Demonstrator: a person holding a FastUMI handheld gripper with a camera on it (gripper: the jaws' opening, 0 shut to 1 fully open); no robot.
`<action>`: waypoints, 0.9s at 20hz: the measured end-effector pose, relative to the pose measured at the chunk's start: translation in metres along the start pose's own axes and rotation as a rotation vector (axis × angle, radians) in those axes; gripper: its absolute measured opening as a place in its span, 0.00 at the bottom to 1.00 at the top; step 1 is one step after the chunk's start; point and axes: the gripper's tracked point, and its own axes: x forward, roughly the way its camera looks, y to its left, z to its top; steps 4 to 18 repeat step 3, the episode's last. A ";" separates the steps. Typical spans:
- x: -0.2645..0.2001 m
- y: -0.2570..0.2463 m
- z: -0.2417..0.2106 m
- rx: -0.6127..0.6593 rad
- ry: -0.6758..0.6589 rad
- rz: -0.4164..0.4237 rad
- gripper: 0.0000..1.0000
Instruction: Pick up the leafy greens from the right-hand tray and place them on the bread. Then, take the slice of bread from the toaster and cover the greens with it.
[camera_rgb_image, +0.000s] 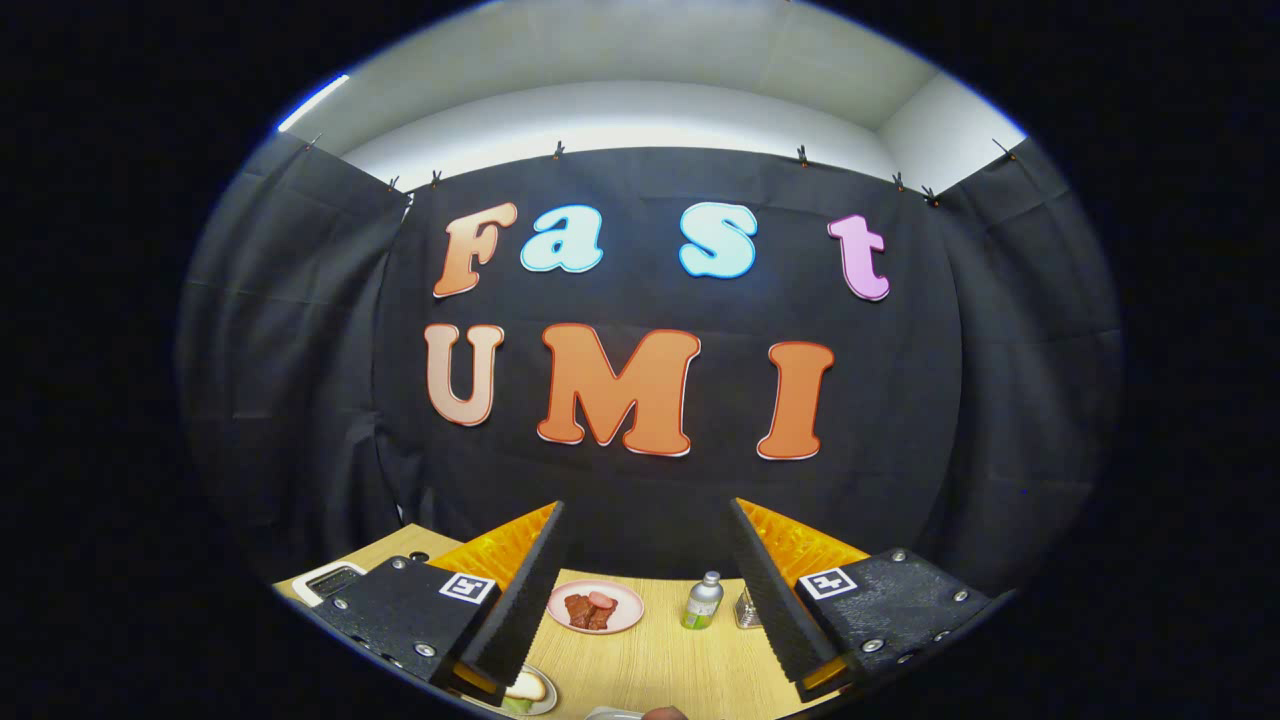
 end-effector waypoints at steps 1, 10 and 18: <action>-0.002 -0.001 0.008 -0.005 -0.022 -0.004 0.95; -0.004 0.000 0.018 -0.010 -0.051 -0.006 0.95; -0.004 0.000 0.018 -0.010 -0.051 -0.006 0.95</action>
